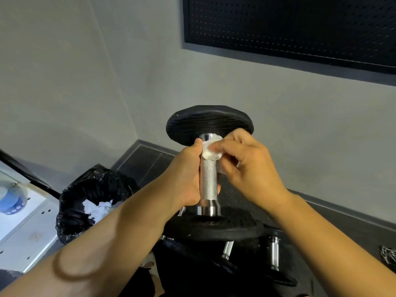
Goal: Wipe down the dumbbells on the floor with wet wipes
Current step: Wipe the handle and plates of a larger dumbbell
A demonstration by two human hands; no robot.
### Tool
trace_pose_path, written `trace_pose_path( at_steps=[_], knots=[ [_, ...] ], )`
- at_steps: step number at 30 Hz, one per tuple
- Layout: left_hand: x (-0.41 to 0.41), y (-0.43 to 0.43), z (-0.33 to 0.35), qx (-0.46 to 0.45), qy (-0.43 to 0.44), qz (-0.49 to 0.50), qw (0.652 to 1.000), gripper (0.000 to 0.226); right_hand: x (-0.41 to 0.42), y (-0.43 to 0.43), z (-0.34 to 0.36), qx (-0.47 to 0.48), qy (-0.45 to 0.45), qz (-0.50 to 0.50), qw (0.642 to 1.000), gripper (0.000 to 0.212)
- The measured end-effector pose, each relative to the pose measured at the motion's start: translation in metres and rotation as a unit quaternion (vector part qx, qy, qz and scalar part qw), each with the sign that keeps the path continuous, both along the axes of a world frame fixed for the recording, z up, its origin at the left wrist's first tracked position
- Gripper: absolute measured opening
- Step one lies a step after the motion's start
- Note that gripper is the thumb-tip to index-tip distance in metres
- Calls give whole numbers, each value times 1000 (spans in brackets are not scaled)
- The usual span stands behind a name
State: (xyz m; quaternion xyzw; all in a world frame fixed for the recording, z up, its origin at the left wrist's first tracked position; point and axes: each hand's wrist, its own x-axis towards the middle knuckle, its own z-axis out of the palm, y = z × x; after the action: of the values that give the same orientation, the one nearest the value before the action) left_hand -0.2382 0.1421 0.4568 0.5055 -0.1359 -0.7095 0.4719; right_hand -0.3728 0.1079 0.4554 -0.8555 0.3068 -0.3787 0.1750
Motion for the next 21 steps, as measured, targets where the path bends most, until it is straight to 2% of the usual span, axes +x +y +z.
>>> trace_pose_path(
  at_steps=[3,6,8,10,13,16,18,21],
  knots=[
    [-2,2,4,11,18,20,1000,47,-7,2,-2,151,2,86,985,21],
    [-3,2,3,21,-2,30,999,57,-21,23,-8,276,52,173,944,31],
    [-6,2,3,23,-10,34,999,58,-23,28,-10,288,54,175,940,31],
    [-9,4,5,29,15,37,999,54,-18,19,-8,282,8,138,949,26],
    [-11,5,5,11,-1,17,1000,54,-9,-5,1,210,-20,60,976,24],
    [-12,4,4,15,1,27,1000,54,-5,-10,3,180,-17,40,983,19],
    [-12,4,9,20,34,42,998,54,-13,2,1,236,-12,79,969,22],
    [-8,1,3,7,-15,60,998,55,-26,21,-3,336,57,170,925,24]
  ],
)
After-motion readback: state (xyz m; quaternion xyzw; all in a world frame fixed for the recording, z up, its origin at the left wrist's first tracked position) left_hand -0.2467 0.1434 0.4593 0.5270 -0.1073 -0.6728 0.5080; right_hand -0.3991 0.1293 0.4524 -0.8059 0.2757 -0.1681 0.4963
